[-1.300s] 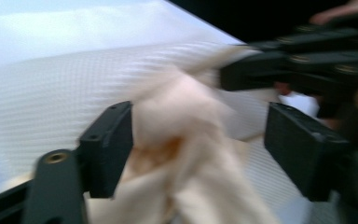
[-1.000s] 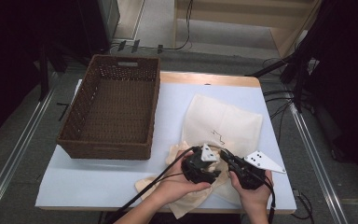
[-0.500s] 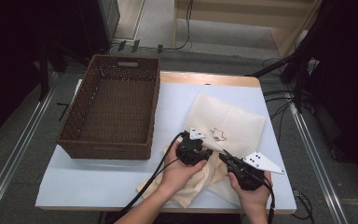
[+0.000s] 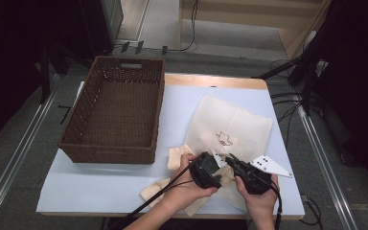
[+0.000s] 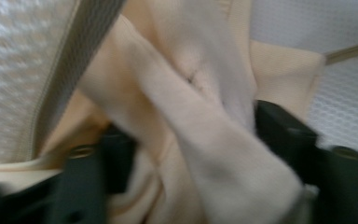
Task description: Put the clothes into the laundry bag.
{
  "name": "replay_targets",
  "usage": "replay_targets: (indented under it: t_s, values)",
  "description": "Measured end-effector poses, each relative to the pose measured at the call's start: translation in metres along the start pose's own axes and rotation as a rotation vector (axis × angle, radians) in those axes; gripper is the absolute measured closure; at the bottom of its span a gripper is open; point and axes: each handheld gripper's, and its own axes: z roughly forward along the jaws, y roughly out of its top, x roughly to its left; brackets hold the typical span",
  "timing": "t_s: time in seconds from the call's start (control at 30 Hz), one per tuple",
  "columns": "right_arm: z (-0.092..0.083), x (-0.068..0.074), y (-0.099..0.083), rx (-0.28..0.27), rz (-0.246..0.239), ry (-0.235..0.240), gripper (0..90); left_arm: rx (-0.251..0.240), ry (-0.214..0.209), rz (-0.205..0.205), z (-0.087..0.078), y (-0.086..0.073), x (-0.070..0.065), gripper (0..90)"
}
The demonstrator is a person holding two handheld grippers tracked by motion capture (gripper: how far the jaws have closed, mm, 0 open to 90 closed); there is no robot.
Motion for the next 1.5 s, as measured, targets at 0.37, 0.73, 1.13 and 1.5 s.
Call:
replay_targets:
  t_s: [0.37,0.73,1.13,1.5]
  values:
    - [-0.002,0.010,0.003,-0.009,-0.024,0.019,87.5,-0.203,-0.076,-0.344,0.000,0.000,0.033,66.7]
    - [-0.001,-0.003,-0.003,0.004,0.000,-0.010,87.3,-0.081,-0.148,-0.135,-0.028,-0.016,0.024,22.7]
    - [0.005,0.017,-0.002,0.014,-0.031,0.030,87.3,-0.141,-0.196,-0.206,-0.020,-0.013,0.021,79.3]
    - [0.003,0.014,-0.002,0.022,-0.026,0.024,87.3,-0.168,-0.186,-0.294,-0.014,-0.014,0.031,41.3]
